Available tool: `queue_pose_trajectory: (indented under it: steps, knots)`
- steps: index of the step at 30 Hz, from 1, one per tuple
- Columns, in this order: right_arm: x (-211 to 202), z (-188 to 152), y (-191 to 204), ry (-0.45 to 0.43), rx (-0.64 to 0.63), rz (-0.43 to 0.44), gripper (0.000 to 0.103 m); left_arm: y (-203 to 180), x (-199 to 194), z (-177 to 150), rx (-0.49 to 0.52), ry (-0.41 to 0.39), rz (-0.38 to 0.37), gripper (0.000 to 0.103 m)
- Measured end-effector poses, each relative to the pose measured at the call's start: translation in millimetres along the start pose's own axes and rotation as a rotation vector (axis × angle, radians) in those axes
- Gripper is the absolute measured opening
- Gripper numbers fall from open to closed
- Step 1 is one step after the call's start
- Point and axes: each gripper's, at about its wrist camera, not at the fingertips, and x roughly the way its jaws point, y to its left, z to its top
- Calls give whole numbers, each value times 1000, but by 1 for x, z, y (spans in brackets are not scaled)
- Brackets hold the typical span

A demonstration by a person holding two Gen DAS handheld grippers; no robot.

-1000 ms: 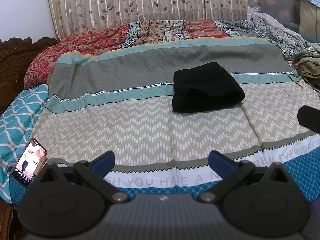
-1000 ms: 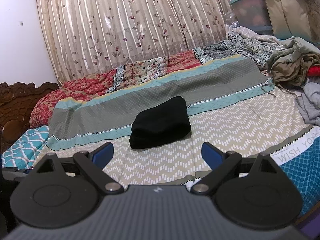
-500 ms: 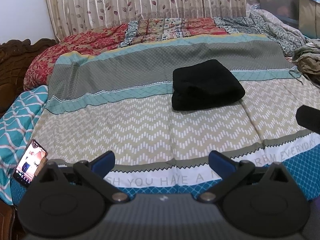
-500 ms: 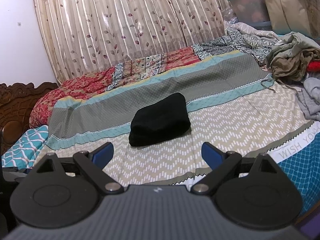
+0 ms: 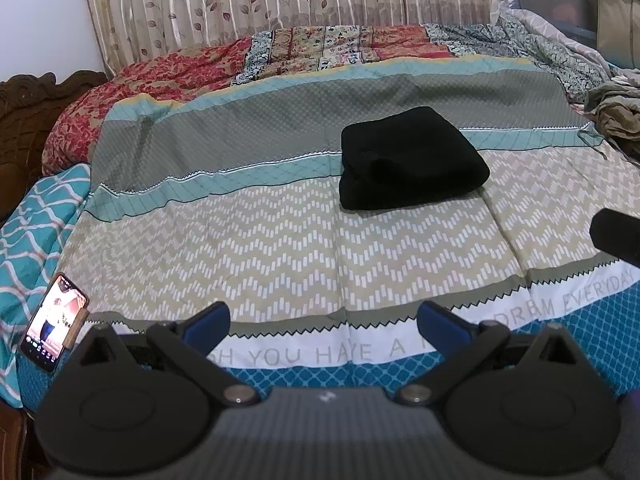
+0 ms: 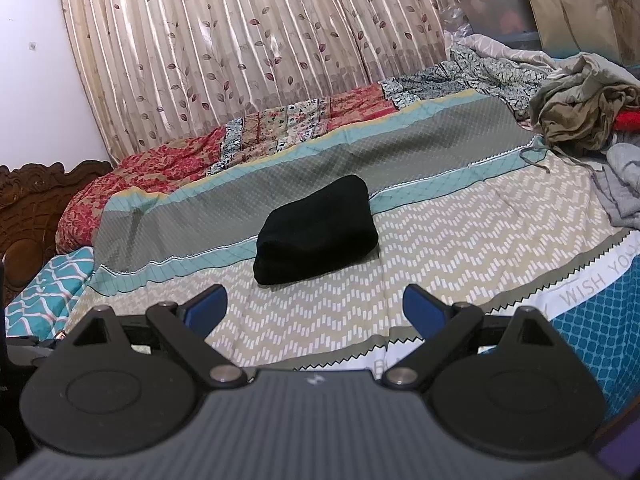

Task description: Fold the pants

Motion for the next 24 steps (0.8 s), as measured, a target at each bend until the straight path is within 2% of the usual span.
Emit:
queue_pose_trajectory:
  steps: [14, 24]
  knots:
    - [3, -3, -2, 15, 6, -2, 96, 1, 7, -2, -7, 29, -7, 103]
    - [3, -4, -3, 9, 1, 1, 96, -3, 8, -4, 5, 34, -39, 103]
